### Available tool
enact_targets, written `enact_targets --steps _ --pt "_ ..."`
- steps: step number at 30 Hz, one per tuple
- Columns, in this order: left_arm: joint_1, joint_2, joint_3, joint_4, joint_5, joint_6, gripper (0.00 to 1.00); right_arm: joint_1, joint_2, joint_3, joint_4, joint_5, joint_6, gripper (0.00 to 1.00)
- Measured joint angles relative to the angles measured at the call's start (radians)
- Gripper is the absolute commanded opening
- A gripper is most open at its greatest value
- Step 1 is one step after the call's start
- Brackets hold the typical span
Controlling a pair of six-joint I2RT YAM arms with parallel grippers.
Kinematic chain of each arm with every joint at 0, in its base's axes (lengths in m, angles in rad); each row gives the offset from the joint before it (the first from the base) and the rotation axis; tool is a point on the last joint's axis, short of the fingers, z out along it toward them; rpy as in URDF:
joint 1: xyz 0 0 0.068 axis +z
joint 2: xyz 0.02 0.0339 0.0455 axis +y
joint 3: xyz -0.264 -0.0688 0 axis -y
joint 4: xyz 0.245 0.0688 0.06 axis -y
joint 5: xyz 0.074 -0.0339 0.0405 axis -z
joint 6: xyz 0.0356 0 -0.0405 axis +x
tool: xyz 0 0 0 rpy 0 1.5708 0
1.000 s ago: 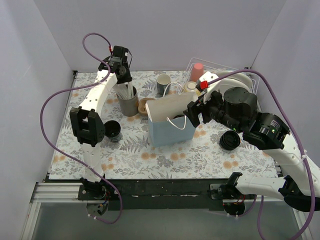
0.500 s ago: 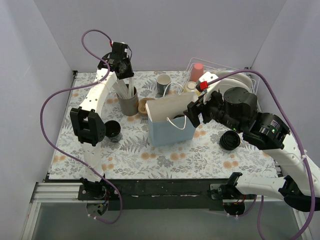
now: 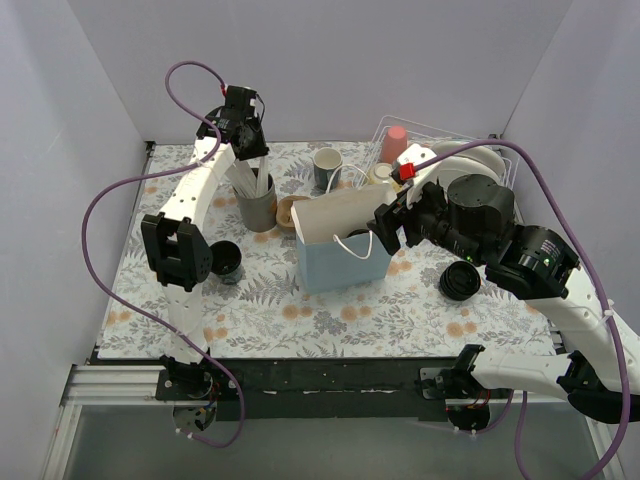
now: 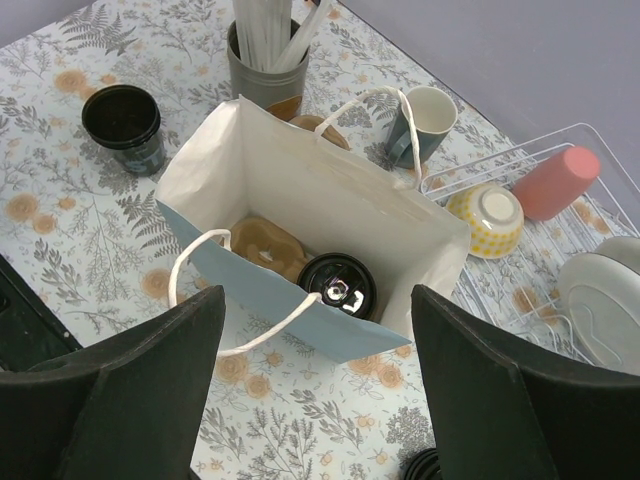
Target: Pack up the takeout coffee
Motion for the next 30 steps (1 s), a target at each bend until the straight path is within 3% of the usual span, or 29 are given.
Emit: enact_targets --steps 11,15,30 --pt "0.000 0.019 -0.007 0.001 0.018 -0.008 0.17 0.000 0.001 0.000 0.000 0.000 -0.010 0.82" --pt "0.000 0.021 -0.011 0.003 0.019 -0.011 0.00 0.000 0.004 0.001 -0.001 0.000 -0.012 0.82" --pt "0.000 0.009 -0.021 -0.048 -0.044 -0.023 0.00 0.000 0.005 0.001 -0.002 -0.001 -0.011 0.82"
